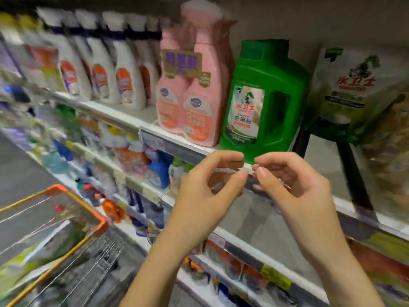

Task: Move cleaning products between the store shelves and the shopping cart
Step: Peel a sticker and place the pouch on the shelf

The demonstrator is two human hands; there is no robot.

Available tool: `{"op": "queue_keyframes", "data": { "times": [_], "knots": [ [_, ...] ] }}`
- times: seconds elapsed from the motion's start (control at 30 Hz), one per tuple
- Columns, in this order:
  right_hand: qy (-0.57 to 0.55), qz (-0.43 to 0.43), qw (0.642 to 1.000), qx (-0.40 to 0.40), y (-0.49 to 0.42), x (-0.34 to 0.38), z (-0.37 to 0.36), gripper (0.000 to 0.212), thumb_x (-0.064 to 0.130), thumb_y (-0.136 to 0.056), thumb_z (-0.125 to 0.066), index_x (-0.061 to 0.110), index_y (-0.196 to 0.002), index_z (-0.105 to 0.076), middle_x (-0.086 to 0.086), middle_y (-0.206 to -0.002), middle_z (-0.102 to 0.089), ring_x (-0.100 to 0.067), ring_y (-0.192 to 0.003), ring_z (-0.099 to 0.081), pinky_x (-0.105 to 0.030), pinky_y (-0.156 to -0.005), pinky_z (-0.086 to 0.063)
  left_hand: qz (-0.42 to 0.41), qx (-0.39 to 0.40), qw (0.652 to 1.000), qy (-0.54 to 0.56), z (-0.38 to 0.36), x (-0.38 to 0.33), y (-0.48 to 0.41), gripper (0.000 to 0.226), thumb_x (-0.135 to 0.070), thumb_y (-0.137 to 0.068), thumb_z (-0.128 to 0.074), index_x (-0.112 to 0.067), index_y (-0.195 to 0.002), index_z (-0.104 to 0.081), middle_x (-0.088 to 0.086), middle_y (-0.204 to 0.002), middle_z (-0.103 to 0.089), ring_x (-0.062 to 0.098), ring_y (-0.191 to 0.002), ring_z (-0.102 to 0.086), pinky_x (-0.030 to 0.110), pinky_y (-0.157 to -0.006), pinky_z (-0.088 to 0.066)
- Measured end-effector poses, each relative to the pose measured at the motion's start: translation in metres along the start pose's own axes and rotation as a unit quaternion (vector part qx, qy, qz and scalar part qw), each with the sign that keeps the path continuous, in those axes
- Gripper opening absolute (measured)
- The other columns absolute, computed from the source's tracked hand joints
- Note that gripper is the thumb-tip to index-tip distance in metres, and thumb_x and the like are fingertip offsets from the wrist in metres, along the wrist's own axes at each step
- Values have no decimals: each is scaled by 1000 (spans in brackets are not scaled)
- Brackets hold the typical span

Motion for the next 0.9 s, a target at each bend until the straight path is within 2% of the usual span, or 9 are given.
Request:
{"op": "queue_keyframes", "data": {
  "times": [0.17, 0.27, 0.37, 0.47, 0.53, 0.63, 0.73, 0.8, 0.9],
  "knots": [
    [-53, -37, 991, 115, 1, -11, -105, 11, 10, -87, -68, 19, -93, -67, 2, -91, -71, -11, -87, -67, -31, -80, -55, 52, -106, 992, -33, 101, 18, 40, 22, -30, -86, -62, -28, -107, -66, -13, -105, -68, 12, -98, -67, 46, -86, -56],
    [-69, -35, 977, 198, 10, -10, -188, 12, 6, -87, -66, 17, -92, -67, 2, -88, -70, -10, -83, -66, -28, -77, -56, 85, -184, 978, -44, 175, 31, 77, 24, -31, -84, -62, -27, -107, -66, -11, -103, -68, 14, -97, -68, 47, -88, -55],
    [-104, -55, 959, 256, 25, -9, -275, 11, 6, -86, -66, 17, -90, -67, 2, -83, -70, -9, -76, -66, -21, -70, -54, 109, -251, 960, -57, 252, 42, 122, 24, -29, -83, -63, -25, -106, -66, -8, -103, -69, 13, -95, -68, 36, -89, -55],
    [-132, -69, 937, 317, 44, -5, -365, 10, 20, -77, -66, 19, -87, -67, 6, -84, -71, -6, -74, -64, -15, -67, -50, 131, -311, 939, -63, 328, 52, 165, 16, -14, -89, -66, -21, -103, -66, -11, -98, -71, 4, -88, -66, 29, -83, -56],
    [-131, -80, 925, 347, 57, -10, -418, 17, 25, -75, -67, 25, -92, -67, 4, -92, -71, -10, -81, -65, -22, -73, -52, 142, -354, 922, -67, 377, 59, 189, 15, -12, -88, -67, -23, -98, -65, -17, -92, -70, 1, -82, -66, 30, -80, -56],
    [-140, -110, 907, 381, 72, -23, -487, 16, 23, -78, -69, 25, -94, -67, -6, -95, -69, -15, -76, -63, -28, -67, -54, 153, -415, 893, -85, 440, 71, 218, 15, -12, -87, -68, -24, -97, -65, -13, -95, -69, 2, -84, -64, 19, -78, -52],
    [-138, -140, 892, 407, 78, -45, -542, 17, 7, -83, -70, 22, -92, -66, -11, -94, -68, -18, -80, -61, -29, -76, -53, 179, -437, 877, -90, 484, 88, 236, 17, -5, -90, -62, -20, -100, -64, -9, -100, -67, -3, -85, -62, 9, -76, -46],
    [-123, -143, 883, 430, 79, -63, -570, 20, 7, -83, -74, 24, -91, -67, -7, -91, -68, -16, -80, -61, -32, -79, -52, 194, -441, 872, -92, 503, 104, 242, 17, -7, -90, -62, -20, -101, -64, -11, -101, -67, -6, -84, -62, 9, -76, -46],
    [-51, -135, 877, 459, 78, -111, -612, 25, 0, -81, -74, 21, -86, -63, -3, -83, -65, -7, -69, -57, -19, -70, -48, 211, -467, 853, -97, 527, 133, 248, 20, -7, -89, -64, -26, -96, -63, -15, -94, -65, -11, -80, -58, 4, -72, -42]
  ]
}}
Point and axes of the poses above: each hand's wrist, its own y-axis away from the middle knuckle, its own z-axis out of the back of the hand, x = y × z, the point moved 7 cm from there along -y, towards the middle knuckle
